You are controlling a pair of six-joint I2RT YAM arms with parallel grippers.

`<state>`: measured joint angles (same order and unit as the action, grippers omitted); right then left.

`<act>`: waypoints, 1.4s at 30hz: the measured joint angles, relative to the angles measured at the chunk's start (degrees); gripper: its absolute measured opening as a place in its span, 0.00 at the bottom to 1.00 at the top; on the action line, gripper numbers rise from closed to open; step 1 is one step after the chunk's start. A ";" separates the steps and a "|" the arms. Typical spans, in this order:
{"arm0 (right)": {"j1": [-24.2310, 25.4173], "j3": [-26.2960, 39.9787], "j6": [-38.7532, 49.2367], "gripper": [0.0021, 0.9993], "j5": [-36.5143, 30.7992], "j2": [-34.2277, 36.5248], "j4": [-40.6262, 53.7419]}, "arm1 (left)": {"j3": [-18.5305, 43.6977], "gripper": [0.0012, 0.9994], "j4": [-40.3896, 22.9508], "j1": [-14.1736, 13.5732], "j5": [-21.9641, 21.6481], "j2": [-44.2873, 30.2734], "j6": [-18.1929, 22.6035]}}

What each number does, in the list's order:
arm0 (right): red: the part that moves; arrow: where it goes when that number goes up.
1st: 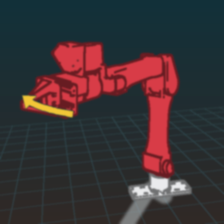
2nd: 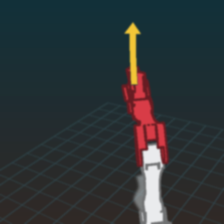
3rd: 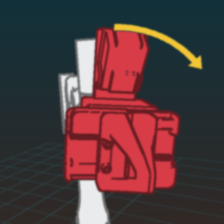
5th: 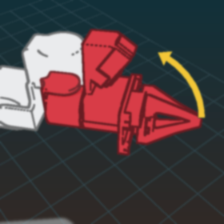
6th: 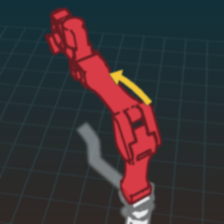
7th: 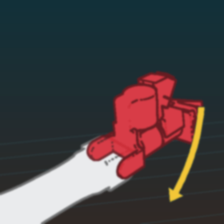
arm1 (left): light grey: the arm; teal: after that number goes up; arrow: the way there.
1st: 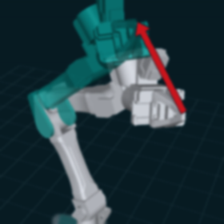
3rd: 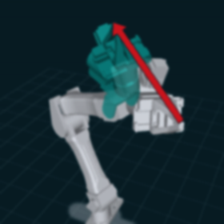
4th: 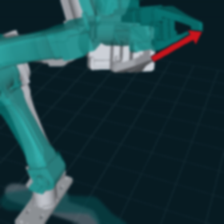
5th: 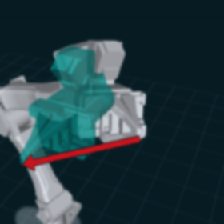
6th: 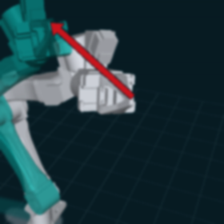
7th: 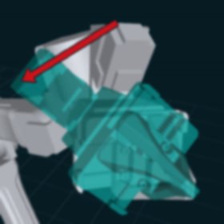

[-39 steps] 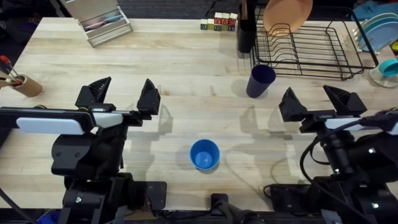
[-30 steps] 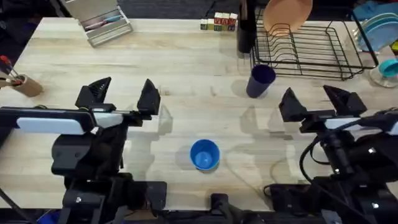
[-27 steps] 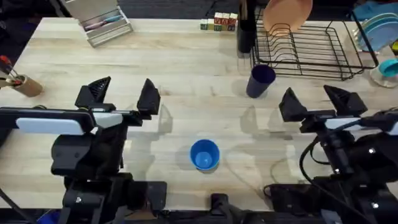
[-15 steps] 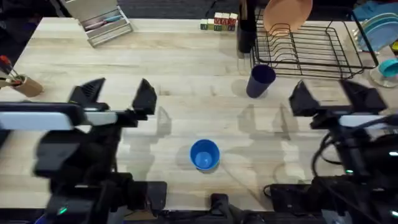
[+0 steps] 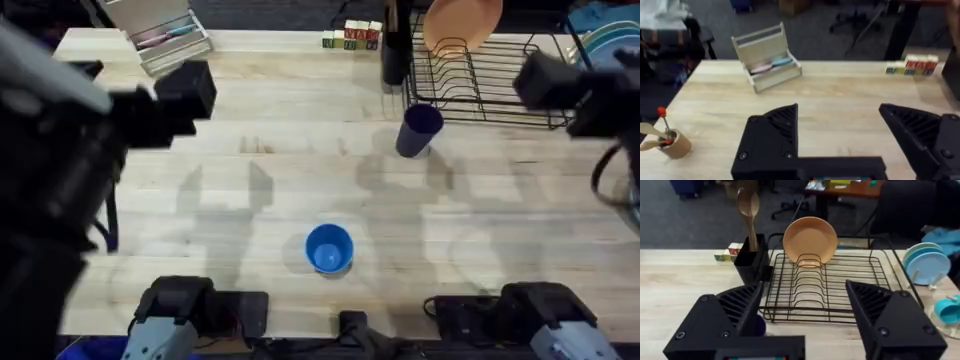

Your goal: Pick up the cup on the table and put them onto the rack.

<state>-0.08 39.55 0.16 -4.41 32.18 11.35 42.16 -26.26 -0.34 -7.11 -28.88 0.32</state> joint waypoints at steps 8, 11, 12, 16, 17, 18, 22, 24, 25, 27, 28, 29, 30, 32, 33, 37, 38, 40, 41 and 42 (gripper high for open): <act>0.00 18.30 -0.24 1.00 4.69 19.17 14.85 | 15.33 0.99 -11.34 0.00 2.71 -18.62 0.15; 0.00 23.11 -0.35 1.00 5.94 24.08 18.58 | 19.06 0.99 -14.53 0.00 3.75 -23.63 0.15; 0.00 24.02 -0.37 1.00 6.41 25.19 18.93 | 19.83 0.99 -14.99 0.00 4.11 -24.86 0.15; 0.00 25.16 -0.39 1.00 8.37 27.24 19.26 | 20.84 0.99 -15.30 0.00 4.57 -28.13 0.15; 0.00 25.16 -0.42 1.00 9.02 27.30 19.47 | 20.84 0.99 -15.49 0.00 4.60 -28.45 0.15; 0.00 25.16 -0.57 1.00 9.85 27.30 19.54 | 20.82 1.00 -15.59 0.00 4.61 -28.71 0.15; 0.00 25.23 -0.61 1.00 13.37 27.29 20.36 | 20.84 0.99 -15.52 0.00 4.74 -28.86 0.15; 0.00 25.23 -0.61 1.00 14.45 27.30 21.76 | 20.84 0.99 -15.54 0.00 4.75 -28.86 0.15; 0.00 25.23 -0.61 1.00 14.81 27.30 22.54 | 20.84 0.99 -15.53 0.00 4.76 -28.86 0.15; 0.00 25.23 -0.61 1.00 15.26 27.28 24.45 | 20.84 0.99 -15.54 0.00 4.76 -28.86 0.15; 0.00 25.23 -0.63 1.00 15.44 27.31 25.49 | 20.84 0.99 -15.52 0.00 4.76 -28.86 0.15; 0.00 25.23 -0.62 1.00 15.61 27.42 26.73 | 20.84 0.99 -15.54 0.00 4.76 -28.86 0.15; 0.00 25.23 -0.62 1.00 15.63 27.60 27.67 | 20.84 0.99 -15.54 0.00 4.76 -28.86 0.13; 0.00 25.25 -0.77 1.00 15.65 28.52 29.49 | 20.84 0.99 -15.54 0.00 4.76 -28.86 0.15; 0.00 25.25 -0.83 1.00 15.65 30.85 31.21 | 20.84 0.99 -15.52 0.00 4.76 -28.86 0.15; 0.00 25.25 -0.83 1.00 15.65 33.84 31.47 | 20.84 0.99 -15.54 0.00 4.76 -28.86 0.15; 0.00 25.25 -0.83 1.00 15.65 34.44 31.54 | 20.84 0.99 -15.54 0.00 4.76 -28.86 0.15; 0.00 25.25 -0.85 1.00 15.65 35.49 31.52 | 20.84 0.99 -15.54 0.00 4.76 -28.86 0.15; 0.00 25.25 -0.85 1.00 15.65 36.01 31.52 | 20.84 0.99 -15.54 0.00 4.76 -28.86 0.15; 0.00 25.25 -0.85 1.00 15.65 36.65 31.52 | 20.84 0.99 -15.54 0.00 4.76 -28.86 0.15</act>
<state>-0.08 64.79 -0.69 11.25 68.83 42.87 63.00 -41.80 -0.34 -2.35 -57.74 0.47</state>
